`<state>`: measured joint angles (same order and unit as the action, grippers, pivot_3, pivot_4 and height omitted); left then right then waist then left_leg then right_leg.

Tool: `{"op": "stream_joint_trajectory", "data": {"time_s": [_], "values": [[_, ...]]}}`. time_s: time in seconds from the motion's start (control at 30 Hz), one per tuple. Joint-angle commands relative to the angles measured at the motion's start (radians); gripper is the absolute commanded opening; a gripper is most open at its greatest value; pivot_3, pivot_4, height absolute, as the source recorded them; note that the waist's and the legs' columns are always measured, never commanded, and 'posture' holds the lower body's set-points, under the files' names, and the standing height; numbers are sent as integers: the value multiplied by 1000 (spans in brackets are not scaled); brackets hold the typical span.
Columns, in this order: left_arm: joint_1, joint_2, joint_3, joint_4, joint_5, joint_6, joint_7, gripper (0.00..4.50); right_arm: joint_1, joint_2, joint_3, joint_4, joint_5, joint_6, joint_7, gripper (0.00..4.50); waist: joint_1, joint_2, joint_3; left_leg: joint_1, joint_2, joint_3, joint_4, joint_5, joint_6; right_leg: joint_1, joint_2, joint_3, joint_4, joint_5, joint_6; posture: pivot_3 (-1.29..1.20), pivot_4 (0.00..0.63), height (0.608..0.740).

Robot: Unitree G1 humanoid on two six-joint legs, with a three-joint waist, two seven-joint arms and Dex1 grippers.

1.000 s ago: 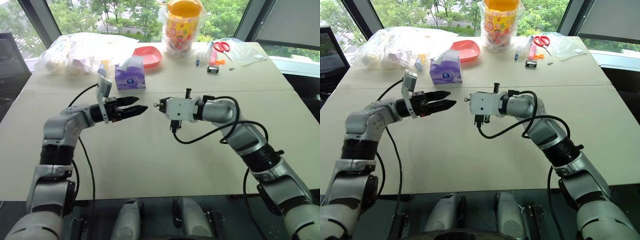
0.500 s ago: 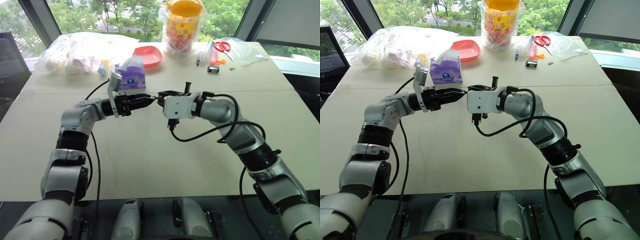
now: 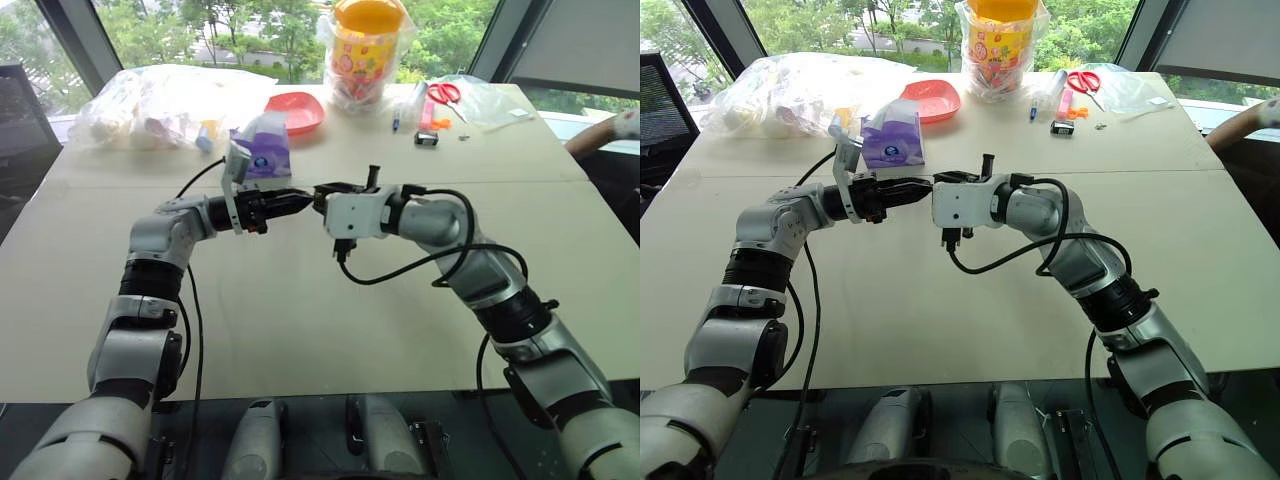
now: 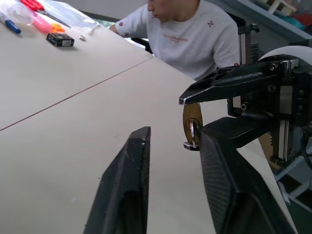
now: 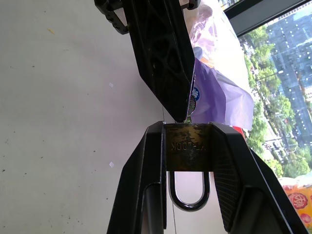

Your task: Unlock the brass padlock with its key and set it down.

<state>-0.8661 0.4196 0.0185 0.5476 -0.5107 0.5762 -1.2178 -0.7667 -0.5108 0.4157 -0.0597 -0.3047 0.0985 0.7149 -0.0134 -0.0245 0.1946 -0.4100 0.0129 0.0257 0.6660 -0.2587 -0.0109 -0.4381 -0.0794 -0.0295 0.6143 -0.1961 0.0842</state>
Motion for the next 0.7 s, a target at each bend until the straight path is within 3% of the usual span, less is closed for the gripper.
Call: {"op": "stream_joint_trajectory", "data": {"time_s": [0.03, 0.3, 0.7], "values": [[-16, 4, 12, -32, -5, 2, -13, 45, -11, 11, -30, -37, -3, -9, -1, 679, 0, 0, 0, 0, 0, 0, 0, 0, 0, 0, 0, 0, 0, 0, 0, 0, 150, 740], [-9, 1, -12, -41, 65, -107, 3, 45, 2, 16, -26, -53, 5, 1, 18, 679, 1, 0, 0, 0, 0, 0, 0, 0, 0, 0, 0, 0, 0, 0, 0, 0, 150, 740], [24, 72, -188, -22, 360, -663, -71, 45, 35, 32, -48, -98, 63, 84, 105, 679, 1, 0, 0, 0, 0, 0, 0, 0, 0, 0, 0, 0, 0, 0, -1, 0, 150, 740]]}}
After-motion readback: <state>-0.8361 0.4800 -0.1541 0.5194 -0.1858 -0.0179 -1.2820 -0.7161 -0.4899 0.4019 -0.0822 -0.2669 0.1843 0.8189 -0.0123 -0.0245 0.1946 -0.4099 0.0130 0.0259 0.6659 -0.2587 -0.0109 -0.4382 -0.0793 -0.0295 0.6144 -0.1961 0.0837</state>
